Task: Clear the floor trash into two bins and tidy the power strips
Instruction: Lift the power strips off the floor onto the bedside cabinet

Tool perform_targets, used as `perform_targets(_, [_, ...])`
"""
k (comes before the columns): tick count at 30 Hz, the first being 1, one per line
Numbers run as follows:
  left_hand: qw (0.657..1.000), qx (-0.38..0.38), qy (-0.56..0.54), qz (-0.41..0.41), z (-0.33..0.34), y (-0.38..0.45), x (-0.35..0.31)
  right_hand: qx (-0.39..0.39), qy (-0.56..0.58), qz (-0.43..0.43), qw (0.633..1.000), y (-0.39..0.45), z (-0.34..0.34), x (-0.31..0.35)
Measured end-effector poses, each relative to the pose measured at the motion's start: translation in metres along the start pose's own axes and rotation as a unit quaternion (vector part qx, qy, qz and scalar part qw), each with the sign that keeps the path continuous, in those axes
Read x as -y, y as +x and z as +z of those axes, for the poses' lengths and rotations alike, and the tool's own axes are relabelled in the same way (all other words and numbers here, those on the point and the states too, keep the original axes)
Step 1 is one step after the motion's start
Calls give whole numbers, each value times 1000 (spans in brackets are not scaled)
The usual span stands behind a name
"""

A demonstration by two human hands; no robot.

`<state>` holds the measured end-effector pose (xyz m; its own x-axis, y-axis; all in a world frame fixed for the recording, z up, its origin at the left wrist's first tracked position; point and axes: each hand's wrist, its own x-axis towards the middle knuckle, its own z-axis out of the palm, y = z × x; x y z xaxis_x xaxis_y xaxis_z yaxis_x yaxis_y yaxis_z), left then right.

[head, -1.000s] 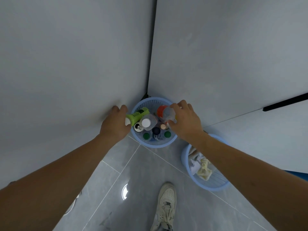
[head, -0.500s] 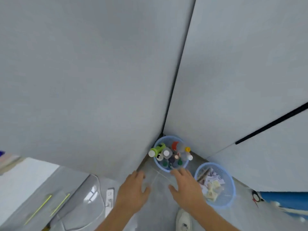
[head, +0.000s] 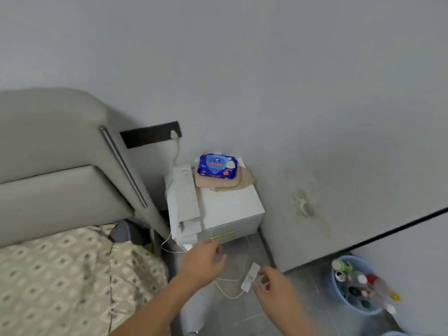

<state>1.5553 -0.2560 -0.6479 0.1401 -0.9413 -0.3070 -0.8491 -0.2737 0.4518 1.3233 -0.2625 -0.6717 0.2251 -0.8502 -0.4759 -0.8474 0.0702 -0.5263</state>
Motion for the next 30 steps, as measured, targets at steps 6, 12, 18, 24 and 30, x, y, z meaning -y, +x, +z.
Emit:
perform_targets(6, [985,-87,-63,-134,-23,21,142,9,-28,-78,996,84,55,106])
perform_targets(12, [980,-97,-61,-165,-3,94,229,-18,-42,-136,990,203,126,185])
perform_targets(18, [979,-56,-85,-178,55,149,278,-73,-106,-121,984,294,195,226])
perform_targets(24, [979,-66,-106,-163,90,160,288,-100,-114,-115,982,315,220,209])
perform_targets(30, [981,-51,-104,-154,86,175,270,-125,-116,-154,973,296,194,183])
